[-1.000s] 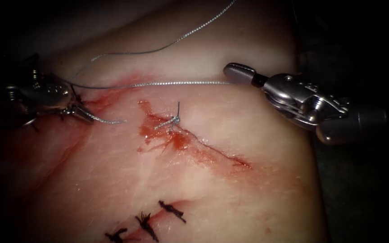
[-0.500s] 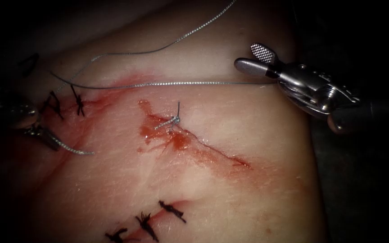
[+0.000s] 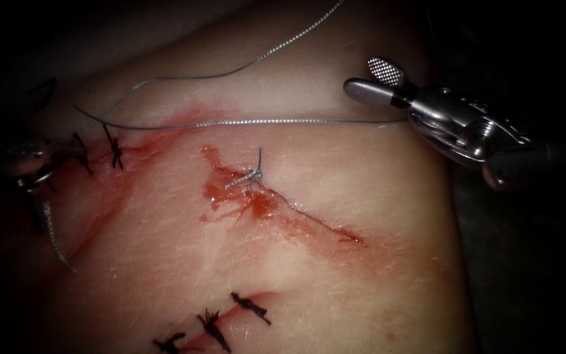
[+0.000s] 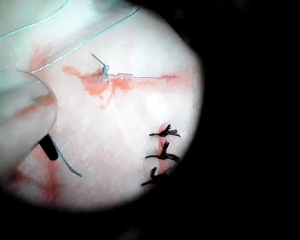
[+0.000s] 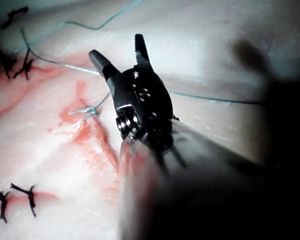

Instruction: Wound Closure

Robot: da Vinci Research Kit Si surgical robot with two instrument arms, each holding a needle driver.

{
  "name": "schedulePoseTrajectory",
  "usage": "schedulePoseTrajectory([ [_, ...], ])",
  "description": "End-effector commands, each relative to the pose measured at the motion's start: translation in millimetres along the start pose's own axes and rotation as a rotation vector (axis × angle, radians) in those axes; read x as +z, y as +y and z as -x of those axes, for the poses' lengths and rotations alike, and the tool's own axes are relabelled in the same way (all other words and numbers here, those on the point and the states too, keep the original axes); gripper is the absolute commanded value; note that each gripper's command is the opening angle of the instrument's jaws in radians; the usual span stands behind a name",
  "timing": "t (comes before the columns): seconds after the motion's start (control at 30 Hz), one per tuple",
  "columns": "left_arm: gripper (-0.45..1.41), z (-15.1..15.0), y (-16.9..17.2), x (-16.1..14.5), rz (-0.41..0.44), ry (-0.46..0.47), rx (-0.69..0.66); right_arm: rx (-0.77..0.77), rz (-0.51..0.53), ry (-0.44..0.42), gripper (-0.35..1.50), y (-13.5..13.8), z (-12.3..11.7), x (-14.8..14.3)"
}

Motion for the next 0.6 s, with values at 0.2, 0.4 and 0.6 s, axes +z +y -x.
schedulePoseTrajectory([
  [0.2,1.30,0.0,-0.8,2.8,-0.048,-0.025,0.199,0.007,-0.005,0.009,1.21,-0.6,-0.1,0.6],
  [0.4,1.33,-3.3,-0.2,5.3,-0.097,-0.040,0.326,0.010,-0.008,0.014,1.23,-0.8,-0.2,0.5],
  [0.6,1.40,-5.4,0.5,8.0,-0.026,-0.048,0.387,0.010,-0.008,0.014,1.23,-0.9,-0.2,0.5],
])
